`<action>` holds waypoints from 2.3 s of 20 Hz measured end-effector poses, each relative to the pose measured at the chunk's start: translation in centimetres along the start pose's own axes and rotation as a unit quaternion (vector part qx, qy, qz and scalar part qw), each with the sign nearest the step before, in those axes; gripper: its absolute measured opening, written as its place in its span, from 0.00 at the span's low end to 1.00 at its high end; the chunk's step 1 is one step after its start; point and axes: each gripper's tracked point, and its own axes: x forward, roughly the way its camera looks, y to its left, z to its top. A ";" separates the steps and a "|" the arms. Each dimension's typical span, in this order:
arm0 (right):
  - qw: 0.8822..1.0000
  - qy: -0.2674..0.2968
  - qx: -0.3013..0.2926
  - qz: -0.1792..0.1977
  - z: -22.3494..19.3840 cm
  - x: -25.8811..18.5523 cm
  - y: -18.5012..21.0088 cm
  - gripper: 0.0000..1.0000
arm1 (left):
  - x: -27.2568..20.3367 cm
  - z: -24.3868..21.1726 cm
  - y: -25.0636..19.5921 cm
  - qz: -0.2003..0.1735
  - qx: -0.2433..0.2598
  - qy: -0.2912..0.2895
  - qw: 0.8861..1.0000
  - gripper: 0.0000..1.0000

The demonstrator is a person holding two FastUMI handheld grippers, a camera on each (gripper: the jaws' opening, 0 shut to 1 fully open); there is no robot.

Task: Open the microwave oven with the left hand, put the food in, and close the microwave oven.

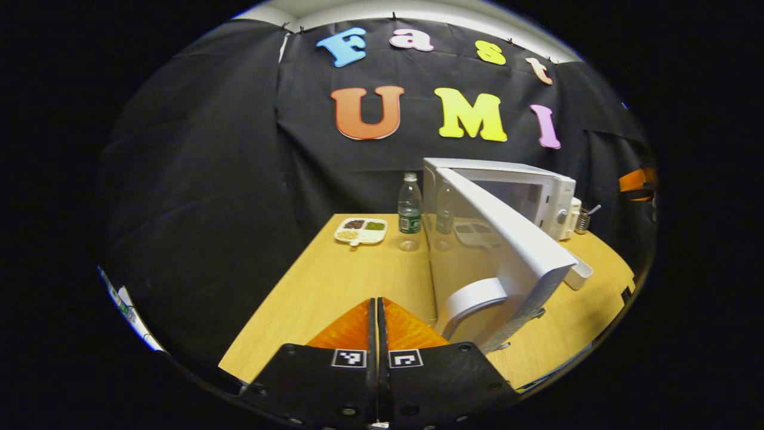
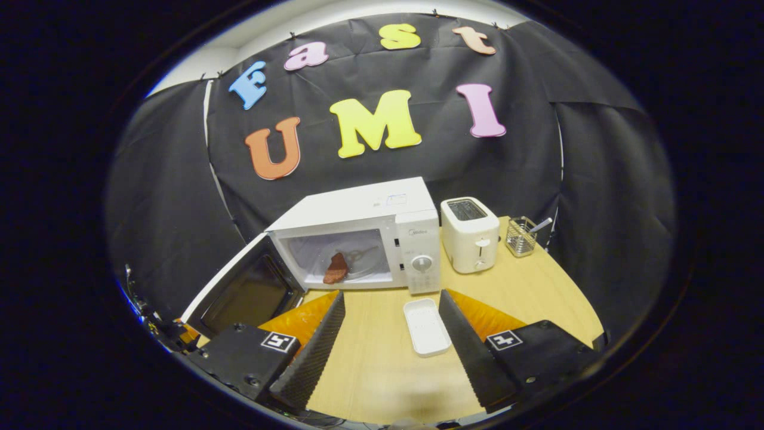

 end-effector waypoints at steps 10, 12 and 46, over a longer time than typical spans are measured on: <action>1.000 -0.024 0.011 -0.016 3.0 -2.5 -4.6 1.00 | -1.2 -0.7 -7.8 -0.064 0.010 0.004 0.998 0.00; 1.000 -0.020 0.007 -0.012 3.1 -2.7 -5.5 1.00 | -1.4 -0.6 -10.0 -0.074 0.009 0.003 0.997 0.00; 0.998 0.003 0.040 -0.058 6.6 0.2 -20.6 1.00 | 14.9 10.9 -38.3 -0.199 0.031 -0.072 0.977 0.00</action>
